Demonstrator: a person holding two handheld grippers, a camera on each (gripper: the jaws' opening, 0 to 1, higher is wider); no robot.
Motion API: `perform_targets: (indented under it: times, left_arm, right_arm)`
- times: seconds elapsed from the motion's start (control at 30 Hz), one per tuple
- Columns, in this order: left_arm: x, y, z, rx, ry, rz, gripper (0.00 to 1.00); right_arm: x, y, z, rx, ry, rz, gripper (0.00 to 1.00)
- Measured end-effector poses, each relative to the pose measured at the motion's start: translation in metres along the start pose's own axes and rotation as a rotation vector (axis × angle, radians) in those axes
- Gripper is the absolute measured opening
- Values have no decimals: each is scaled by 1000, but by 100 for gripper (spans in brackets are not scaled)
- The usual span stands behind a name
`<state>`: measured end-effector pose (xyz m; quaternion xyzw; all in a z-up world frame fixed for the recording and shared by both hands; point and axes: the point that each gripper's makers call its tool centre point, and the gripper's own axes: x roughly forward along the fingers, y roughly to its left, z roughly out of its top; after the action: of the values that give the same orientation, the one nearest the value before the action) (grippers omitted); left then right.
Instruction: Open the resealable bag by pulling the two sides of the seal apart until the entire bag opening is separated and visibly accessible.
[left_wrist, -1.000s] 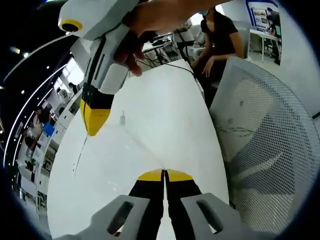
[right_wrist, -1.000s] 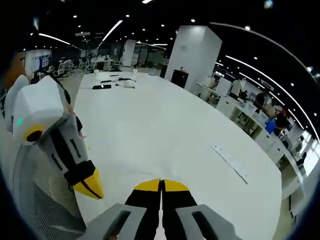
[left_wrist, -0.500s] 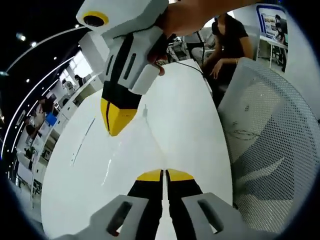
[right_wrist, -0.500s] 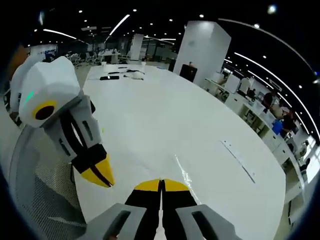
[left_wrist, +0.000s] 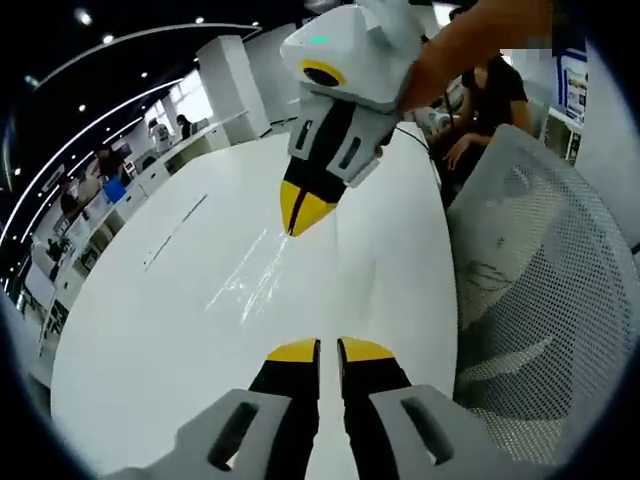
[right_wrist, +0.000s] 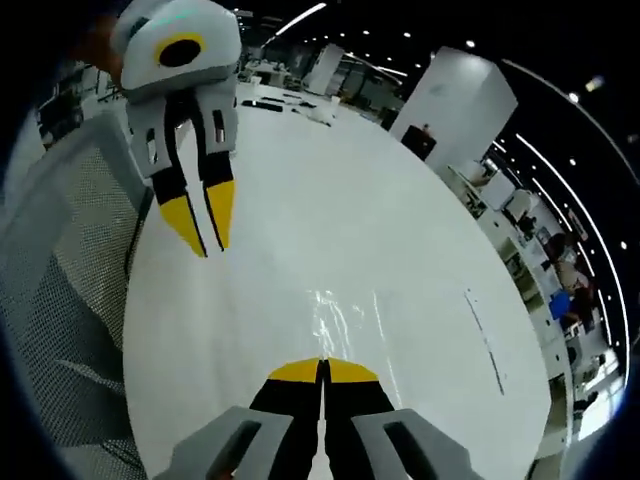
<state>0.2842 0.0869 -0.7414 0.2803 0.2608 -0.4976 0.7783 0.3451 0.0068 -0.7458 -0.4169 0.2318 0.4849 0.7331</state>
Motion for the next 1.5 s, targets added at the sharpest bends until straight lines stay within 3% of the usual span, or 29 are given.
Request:
perform_targets:
  times: [0.23, 0.43, 0.6, 0.7, 0.77, 0.97, 1.23, 1.5]
  left_arm:
    - [-3, 0, -17, -48, 23, 8, 2]
    - [-4, 4, -20, -69, 28, 15, 2]
    - [-4, 7, -25, -84, 36, 17, 1]
    - [-7, 11, -31, -72, 46, 35, 3]
    - [-8, 13, -33, -88, 47, 35, 3]
    - [-10, 17, -40, -103, 62, 44, 4]
    - [-6, 16, -38, -104, 57, 38, 5]
    - [-6, 16, -36, -108, 52, 39, 8]
  right_arm:
    - [10, -8, -6, -26, 6, 8, 0]
    - [19, -22, -9, 4, 8, -4, 0]
    - [25, -28, -10, -20, 10, 7, 0]
    - [28, -26, -16, 55, 20, 45, 0]
    - [29, -30, -18, 35, 16, 32, 0]
    - [31, -23, -26, 87, 39, 77, 0]
    - [33, -12, -28, 216, 32, 121, 13]
    - [28, -4, -25, 250, 17, 139, 25]
